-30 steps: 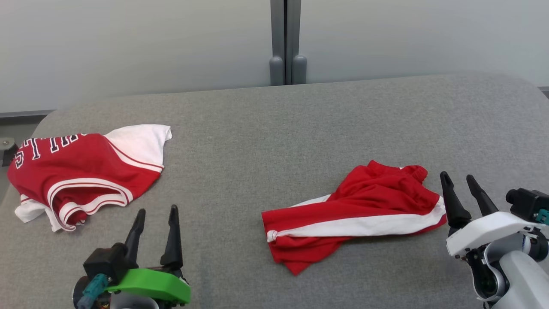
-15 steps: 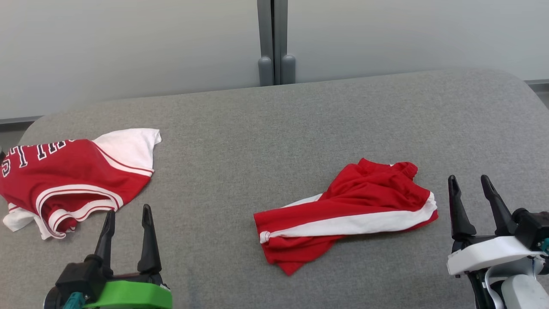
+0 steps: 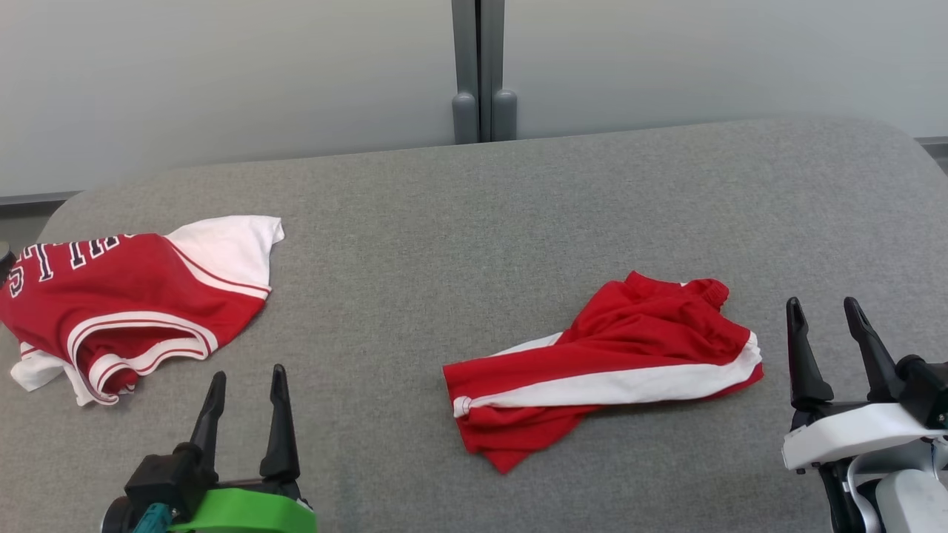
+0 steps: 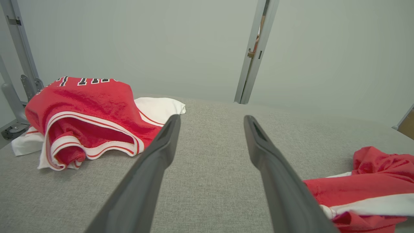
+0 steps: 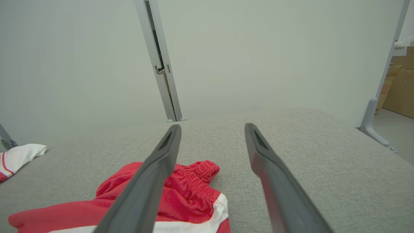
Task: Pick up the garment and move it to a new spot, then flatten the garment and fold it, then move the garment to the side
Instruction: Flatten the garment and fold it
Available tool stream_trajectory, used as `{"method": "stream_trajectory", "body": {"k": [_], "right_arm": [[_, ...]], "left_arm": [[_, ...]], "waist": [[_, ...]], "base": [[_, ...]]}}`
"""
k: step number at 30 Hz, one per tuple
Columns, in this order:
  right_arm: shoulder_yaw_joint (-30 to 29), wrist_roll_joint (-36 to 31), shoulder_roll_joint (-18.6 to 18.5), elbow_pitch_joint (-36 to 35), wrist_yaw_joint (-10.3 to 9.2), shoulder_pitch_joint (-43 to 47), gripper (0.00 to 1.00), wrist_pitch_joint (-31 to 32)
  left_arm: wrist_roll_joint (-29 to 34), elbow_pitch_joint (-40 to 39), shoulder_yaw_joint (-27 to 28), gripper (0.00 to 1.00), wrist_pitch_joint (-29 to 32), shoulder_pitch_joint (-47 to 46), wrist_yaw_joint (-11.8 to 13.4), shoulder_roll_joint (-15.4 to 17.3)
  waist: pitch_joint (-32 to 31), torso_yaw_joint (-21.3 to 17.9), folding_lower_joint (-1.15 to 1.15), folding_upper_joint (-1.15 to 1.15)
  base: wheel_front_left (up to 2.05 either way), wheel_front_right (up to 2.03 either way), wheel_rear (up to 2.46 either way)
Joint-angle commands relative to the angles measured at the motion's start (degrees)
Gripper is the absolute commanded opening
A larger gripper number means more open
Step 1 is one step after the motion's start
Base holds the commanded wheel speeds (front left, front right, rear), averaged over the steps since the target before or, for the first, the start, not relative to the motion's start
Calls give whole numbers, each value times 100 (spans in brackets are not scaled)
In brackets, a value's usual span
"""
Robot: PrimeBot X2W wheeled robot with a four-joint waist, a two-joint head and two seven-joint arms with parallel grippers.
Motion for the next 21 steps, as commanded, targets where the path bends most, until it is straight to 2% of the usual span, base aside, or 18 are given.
{"method": "stream_trajectory", "body": {"k": [1,5,9,13,18,21], "right_arm": [[22,-21,-49,45,-4,-74,100,-15],[128,22,-185,177,-4,-189,100,-16],[327,154,-411,538,-4,-393,100,79],[731,486,-791,1081,-5,-853,100,761],[1543,1123,-1282,1675,-5,-1546,100,1762],[2007,1553,-1491,1927,-5,-1901,100,2207]], "left_arm": [[-28,55,-44,100,-2,-101,-56,-3],[-117,314,-298,100,47,-274,-155,-1],[-444,502,-565,100,661,-643,-296,21],[-1120,525,-713,100,1893,-1132,-355,161],[-2265,528,-859,100,4056,-1832,-379,381],[-2790,583,-899,100,5107,-2200,-382,502]], "waist": [[2,1,0,0],[47,4,0,0],[148,21,0,0],[261,28,0,0],[461,35,0,0],[561,40,0,0]], "base": [[0,0,0],[0,0,0],[0,0,0],[0,0,0],[0,0,0],[0,0,0]]}}
